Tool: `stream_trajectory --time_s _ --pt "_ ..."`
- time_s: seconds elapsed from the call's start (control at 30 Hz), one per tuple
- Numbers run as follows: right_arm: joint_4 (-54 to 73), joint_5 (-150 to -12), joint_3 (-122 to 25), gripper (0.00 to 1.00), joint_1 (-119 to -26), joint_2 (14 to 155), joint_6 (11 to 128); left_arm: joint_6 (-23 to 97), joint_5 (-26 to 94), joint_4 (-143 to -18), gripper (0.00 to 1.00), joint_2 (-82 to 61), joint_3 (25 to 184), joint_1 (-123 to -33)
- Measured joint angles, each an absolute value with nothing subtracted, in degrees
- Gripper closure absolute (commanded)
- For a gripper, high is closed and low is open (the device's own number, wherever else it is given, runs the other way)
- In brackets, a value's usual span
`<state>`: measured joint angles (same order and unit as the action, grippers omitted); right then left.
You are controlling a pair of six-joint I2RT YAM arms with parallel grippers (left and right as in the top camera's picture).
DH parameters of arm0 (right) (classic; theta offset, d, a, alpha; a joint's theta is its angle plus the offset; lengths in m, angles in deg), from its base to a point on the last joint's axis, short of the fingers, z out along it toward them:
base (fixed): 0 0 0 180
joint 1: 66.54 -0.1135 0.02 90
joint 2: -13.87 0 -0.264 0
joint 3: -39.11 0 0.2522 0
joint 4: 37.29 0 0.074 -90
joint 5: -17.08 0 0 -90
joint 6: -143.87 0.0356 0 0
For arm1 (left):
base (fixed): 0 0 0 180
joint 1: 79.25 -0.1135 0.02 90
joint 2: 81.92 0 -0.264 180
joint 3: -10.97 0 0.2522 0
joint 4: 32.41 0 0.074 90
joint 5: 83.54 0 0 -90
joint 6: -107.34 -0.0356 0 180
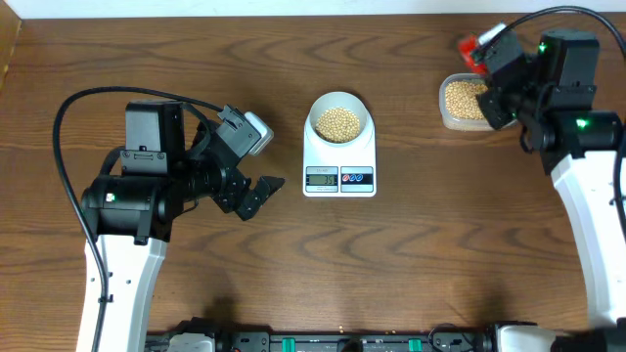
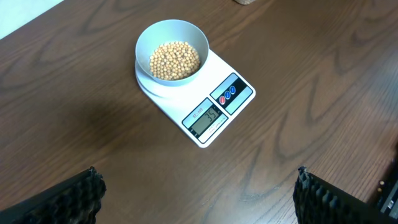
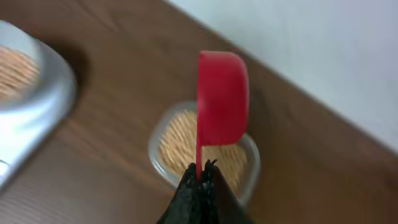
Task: Scoop item into bowl and weigh 50g on scale
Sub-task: 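Carry the empty scoop back right to the soybean tub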
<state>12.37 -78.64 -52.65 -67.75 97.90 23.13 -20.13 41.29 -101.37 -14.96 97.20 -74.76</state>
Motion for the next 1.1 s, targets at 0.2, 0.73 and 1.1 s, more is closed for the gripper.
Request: stream_trajectory --time_s 0.2,0.73,1.1 --pt "15.69 -69.24 -52.58 0.99 -67.6 101.05 23.31 -20.13 41.29 -101.39 0.01 -14.96 97.2 -74.76" --pt "15.74 -56.43 -52.58 0.99 -67.95 114.21 22.43 -20.13 41.29 -101.37 0.01 -14.96 97.2 -74.76" --pt "11.32 -46.38 -52.58 0.99 -72.52 120.15 18.32 -20.13 41.29 -101.37 0.01 -14.96 97.2 -74.76"
